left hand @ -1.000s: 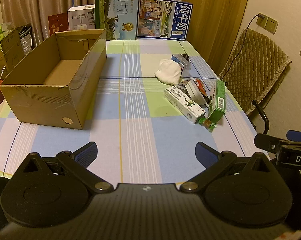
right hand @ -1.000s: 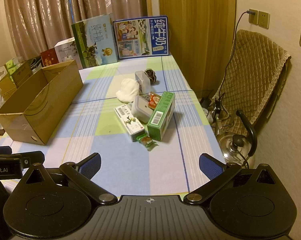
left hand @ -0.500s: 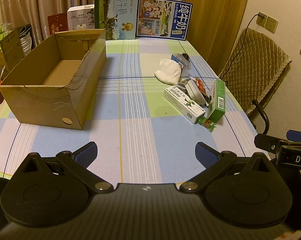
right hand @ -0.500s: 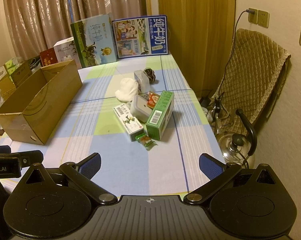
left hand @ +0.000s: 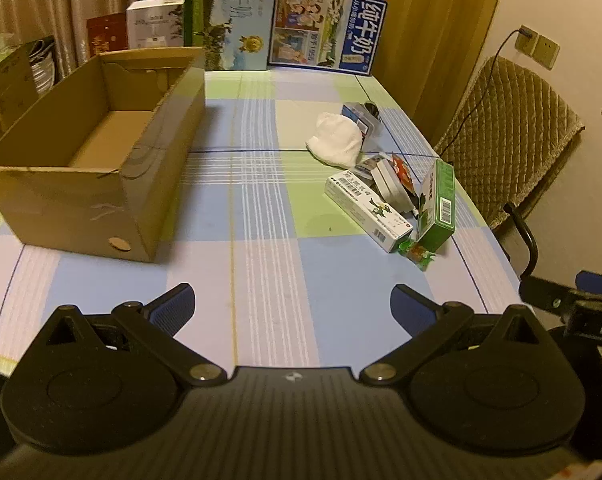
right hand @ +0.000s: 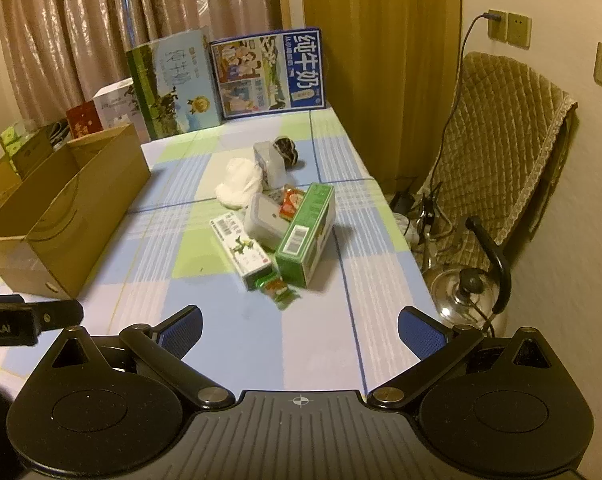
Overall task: Organize objects
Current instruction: 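Reach both tools toward the medicine boxes on the table, then grasp the green medicine box with the right tool while the left tool grasps the white ointment box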
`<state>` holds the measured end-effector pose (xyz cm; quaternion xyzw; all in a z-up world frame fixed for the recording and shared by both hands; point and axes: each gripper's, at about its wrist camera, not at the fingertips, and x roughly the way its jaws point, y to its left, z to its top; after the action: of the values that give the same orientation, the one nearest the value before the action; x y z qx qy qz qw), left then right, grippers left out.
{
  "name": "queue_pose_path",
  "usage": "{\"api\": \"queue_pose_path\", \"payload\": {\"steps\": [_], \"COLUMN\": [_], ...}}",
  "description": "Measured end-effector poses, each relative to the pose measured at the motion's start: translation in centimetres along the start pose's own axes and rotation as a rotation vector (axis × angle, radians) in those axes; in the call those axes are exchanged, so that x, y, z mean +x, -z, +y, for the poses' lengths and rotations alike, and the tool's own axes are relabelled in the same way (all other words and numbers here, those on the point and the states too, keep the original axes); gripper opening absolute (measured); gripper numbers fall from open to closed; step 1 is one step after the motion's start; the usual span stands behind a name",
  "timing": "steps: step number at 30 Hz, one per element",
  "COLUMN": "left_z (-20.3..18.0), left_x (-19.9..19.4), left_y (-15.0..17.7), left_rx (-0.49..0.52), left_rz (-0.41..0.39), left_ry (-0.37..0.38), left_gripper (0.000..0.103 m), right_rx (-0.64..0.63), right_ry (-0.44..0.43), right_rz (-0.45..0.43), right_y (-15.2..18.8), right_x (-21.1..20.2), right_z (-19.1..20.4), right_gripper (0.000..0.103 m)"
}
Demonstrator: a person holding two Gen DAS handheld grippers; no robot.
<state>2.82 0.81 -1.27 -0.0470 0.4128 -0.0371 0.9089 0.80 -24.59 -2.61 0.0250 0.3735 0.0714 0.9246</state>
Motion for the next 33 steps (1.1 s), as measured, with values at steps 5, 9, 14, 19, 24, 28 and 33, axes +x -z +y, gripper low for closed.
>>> {"api": "queue_pose_path", "payload": {"steps": [5,9,14,19,24,28,33], "left_z": [-0.3,-0.5,-0.2,-0.7,-0.5,-0.4,-0.3], "left_x": [1.7,3.1,5.1,7.1,9.6,11.5,13.1], "left_y": [-0.6,-1.1,-2.0,-2.5,-3.4,-3.7,-3.9], "left_rx": [0.016,0.024,0.013,0.068,0.064,0.074,0.077], "left_rz": [-0.005,-0.009,-0.011,-0.042,-0.01,0.016,0.036], "left_ry": [0.003,0.004,0.02,0.027,0.035,0.031,0.056], "left_gripper": [0.102,0.102,0.102,0.102,0.102,0.102,0.102], "right_rx": [0.001,0.001,0.029,0.03,0.012,-0.002,-0.015], "right_ry": [-0.001,-0.012,-0.031,-0.031,-0.025,-0.042,-0.047], "right_rz": [-0.003,0.001,0.021,0.041,0.071,0.111,0.149], "right_y": [-0.7,-1.4,-2.4,-3.5,-4.6,-4.9,-5.2], "right_x": [1.3,2.7,5.3,8.6,11.8,14.5,17.2], "right_z": [-0.5,-0.7,-1.0,-1.3,-1.5,-1.8,-1.8], "right_gripper": [0.101,0.095,0.085,0.078,0.074,0.071,0.049]}}
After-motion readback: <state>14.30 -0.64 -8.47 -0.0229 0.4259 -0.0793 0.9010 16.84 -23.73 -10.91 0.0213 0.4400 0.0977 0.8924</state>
